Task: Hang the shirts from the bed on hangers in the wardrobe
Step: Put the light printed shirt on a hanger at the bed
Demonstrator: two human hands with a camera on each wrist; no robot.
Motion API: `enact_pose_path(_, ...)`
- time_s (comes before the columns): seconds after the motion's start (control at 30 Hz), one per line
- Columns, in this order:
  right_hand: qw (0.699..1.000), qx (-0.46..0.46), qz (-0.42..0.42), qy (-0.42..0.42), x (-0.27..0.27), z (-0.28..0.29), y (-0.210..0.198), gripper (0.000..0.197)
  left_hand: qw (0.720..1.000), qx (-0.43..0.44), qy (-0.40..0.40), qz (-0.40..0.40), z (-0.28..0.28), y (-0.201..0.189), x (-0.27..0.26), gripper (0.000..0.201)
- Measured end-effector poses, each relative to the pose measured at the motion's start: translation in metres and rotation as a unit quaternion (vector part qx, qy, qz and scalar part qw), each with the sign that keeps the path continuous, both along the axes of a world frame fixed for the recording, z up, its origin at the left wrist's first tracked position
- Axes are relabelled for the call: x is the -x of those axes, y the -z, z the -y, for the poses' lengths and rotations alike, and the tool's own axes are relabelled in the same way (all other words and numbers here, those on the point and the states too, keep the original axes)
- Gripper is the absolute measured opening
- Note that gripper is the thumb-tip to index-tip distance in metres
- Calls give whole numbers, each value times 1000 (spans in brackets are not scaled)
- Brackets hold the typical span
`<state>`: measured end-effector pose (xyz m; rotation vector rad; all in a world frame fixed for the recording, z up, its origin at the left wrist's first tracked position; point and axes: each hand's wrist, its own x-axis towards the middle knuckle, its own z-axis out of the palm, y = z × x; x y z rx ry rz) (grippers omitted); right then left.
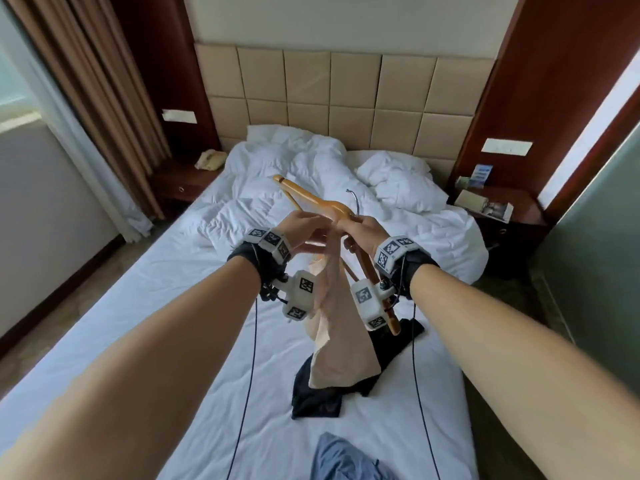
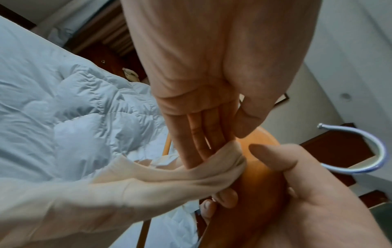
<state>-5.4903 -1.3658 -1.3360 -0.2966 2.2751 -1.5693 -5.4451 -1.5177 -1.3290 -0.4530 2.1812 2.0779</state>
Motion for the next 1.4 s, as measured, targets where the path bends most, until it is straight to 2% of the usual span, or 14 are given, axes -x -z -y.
enact_pose_path(0.13,999,-11,-27,28,-9,16,-32,23,998,-44,37,-10,20,-33,-5,26)
enact_pose_path(0.23,998,-15,-36,49,-19,29,-46,28,995,-59,75,-17,36,-49,-14,28)
enact_pose_path(0.33,997,0,-34,70,-27,41,-52,21,993,-105,38,-29,56,-52,-24,22)
enact_pose_path(0.4,996,8,-32,80,-33,49,-54,18,994,-111,0,-15,73,-46,-32,21)
enact_pose_path(0.53,991,46,-25,123,-46,66,-61,14,995,-67,-31,73,101,-21,-51,14)
enact_pose_path(0.63,987,76,-15,138,-54,76,-64,11,980,-133,-43,143,112,-4,-65,14)
enact_pose_path(0.73,985,101,-7,143,-64,85,-64,6,964,-185,3,190,118,11,-70,15)
enact_pose_path(0.87,980,133,-2,151,-80,93,-64,18,959,-191,34,207,112,21,-78,17)
enact_pose_path(0.97,974,161,9,160,-90,96,-63,15,954,-192,57,224,107,26,-91,17)
enact_pose_path(1.1,972,168,15,166,-99,90,-59,11,955,-138,66,256,100,31,-102,27)
enact_pose_path(1.17,969,185,16,163,-104,86,-57,13,954,-159,54,248,97,34,-105,28)
enact_pose_path(1.27,966,204,21,159,-111,80,-55,15,949,-216,45,226,93,44,-111,41)
enact_pose_path(1.33,964,214,22,159,-115,76,-54,17,946,-249,33,206,91,50,-113,36)
enact_pose_path(1.4,960,224,19,168,-118,72,-54,17,950,-241,1,201,87,50,-111,29)
